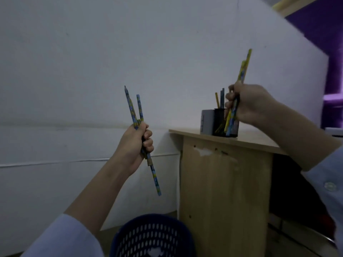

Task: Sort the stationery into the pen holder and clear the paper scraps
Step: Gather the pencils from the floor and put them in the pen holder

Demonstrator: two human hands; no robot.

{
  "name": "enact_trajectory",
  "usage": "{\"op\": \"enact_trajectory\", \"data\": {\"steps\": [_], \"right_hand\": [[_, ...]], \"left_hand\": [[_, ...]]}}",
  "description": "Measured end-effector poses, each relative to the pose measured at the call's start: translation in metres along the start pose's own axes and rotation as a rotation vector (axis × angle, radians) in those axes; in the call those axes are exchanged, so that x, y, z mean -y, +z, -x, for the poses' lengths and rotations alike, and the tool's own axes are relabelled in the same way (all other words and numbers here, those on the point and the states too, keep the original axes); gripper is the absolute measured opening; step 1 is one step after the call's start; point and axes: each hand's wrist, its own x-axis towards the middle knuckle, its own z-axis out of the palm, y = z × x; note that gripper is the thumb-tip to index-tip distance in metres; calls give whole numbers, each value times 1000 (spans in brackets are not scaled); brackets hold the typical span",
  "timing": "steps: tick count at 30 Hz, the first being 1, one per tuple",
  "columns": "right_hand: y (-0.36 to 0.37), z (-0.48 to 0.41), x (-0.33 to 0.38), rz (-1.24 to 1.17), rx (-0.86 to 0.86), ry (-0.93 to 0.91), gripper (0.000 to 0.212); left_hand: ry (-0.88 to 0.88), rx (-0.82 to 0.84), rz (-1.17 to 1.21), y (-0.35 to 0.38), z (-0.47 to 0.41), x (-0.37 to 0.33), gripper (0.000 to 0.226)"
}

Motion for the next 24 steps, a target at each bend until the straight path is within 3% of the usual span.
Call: {"op": "enact_trajectory", "data": {"steps": [4, 9, 15, 19, 24], "right_hand": [[-29, -43, 35, -5, -246, -138, 27], [-38, -100, 41, -67, -399, -253, 15], [-35, -143, 3, 29, -379, -432, 20], [-36, -160, -14, 93, -264, -578, 23], [-54, -171, -21, 156, -286, -525, 21]], "left_hand": [[-17, 87, 54, 38, -28, 17, 24], [15, 105, 183, 97, -77, 18, 29], [235, -5, 251, 154, -126, 13, 26], [378, -79, 303, 175, -153, 17, 24], [435, -126, 349, 206, -178, 26, 18]]}}
